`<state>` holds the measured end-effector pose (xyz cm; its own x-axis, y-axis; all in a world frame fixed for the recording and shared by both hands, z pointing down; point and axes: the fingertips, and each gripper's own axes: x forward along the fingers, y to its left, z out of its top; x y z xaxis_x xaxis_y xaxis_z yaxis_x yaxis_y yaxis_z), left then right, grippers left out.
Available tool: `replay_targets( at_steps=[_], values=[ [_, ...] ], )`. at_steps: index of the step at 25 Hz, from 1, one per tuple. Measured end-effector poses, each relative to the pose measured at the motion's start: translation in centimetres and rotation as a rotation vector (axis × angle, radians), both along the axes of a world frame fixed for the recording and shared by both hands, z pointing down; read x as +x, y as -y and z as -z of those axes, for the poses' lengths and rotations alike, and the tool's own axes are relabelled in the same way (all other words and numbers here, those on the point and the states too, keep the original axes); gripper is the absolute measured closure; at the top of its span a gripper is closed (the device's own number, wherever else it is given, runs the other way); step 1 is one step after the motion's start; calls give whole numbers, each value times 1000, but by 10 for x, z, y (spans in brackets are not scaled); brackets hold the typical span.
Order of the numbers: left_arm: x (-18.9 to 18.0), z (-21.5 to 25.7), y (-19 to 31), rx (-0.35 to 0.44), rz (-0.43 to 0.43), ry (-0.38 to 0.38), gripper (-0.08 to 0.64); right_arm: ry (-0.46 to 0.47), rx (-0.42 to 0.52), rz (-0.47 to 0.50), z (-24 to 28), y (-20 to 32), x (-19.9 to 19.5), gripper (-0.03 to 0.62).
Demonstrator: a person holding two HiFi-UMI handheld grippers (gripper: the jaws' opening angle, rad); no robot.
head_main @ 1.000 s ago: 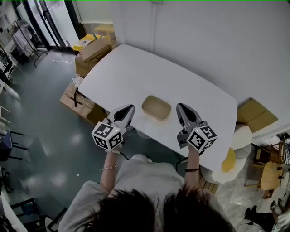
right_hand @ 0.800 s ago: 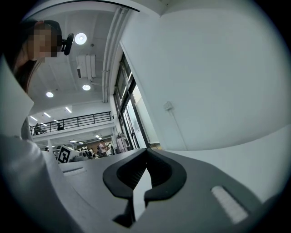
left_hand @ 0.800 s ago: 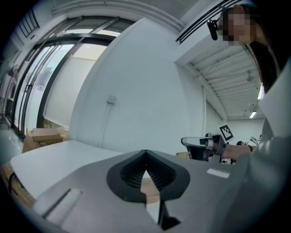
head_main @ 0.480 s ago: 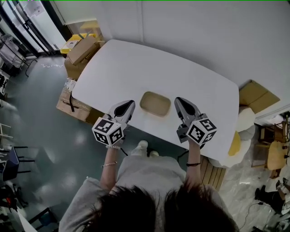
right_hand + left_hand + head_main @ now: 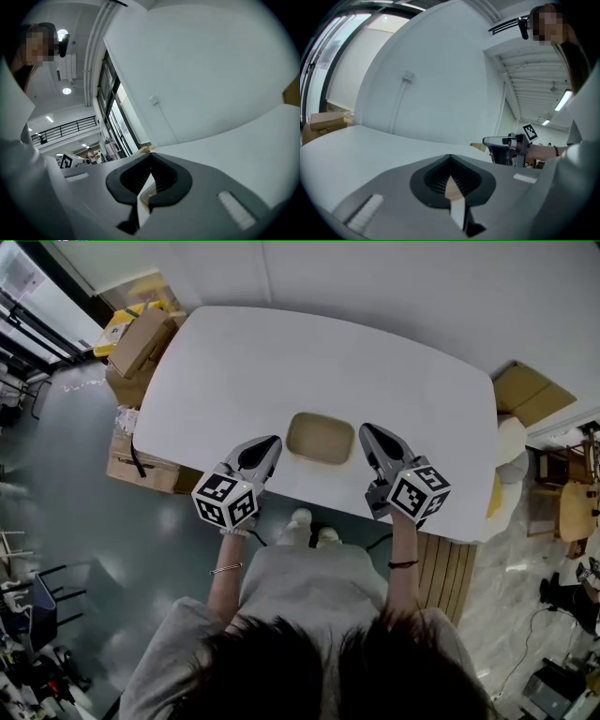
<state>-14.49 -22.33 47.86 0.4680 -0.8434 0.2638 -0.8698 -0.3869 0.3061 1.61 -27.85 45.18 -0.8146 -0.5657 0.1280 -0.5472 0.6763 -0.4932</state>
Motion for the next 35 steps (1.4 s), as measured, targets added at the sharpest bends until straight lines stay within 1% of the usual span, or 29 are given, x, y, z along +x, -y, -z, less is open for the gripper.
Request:
replay_targets(
  at_steps=[7, 10, 15, 20, 27, 31, 35],
  values=[
    [6, -32, 12, -68, -106, -19, 569, -28, -79, -89, -32, 6, 2, 580],
    [11, -44, 15, -92, -146, -29, 569, -27, -107, -122, -44, 7, 4, 580],
    [11, -60, 20, -121, -191, -32, 569, -46, -157, -168, -61, 10, 7, 580],
    [4, -71, 26, -132, -204, -38, 569, -78, -230, -198, -82, 12, 9, 580],
    [-6, -81, 35, -147, -201, -47, 569, -168, -315, -251, -112, 13, 14, 580],
    [-3, -86, 36, -159, -205, -61, 569, -179, -364, -244, -122, 11, 15, 578],
    [-2, -92, 36, -172, -207, -69, 569, -219, -406, -281, -134, 10, 22, 552]
  ],
)
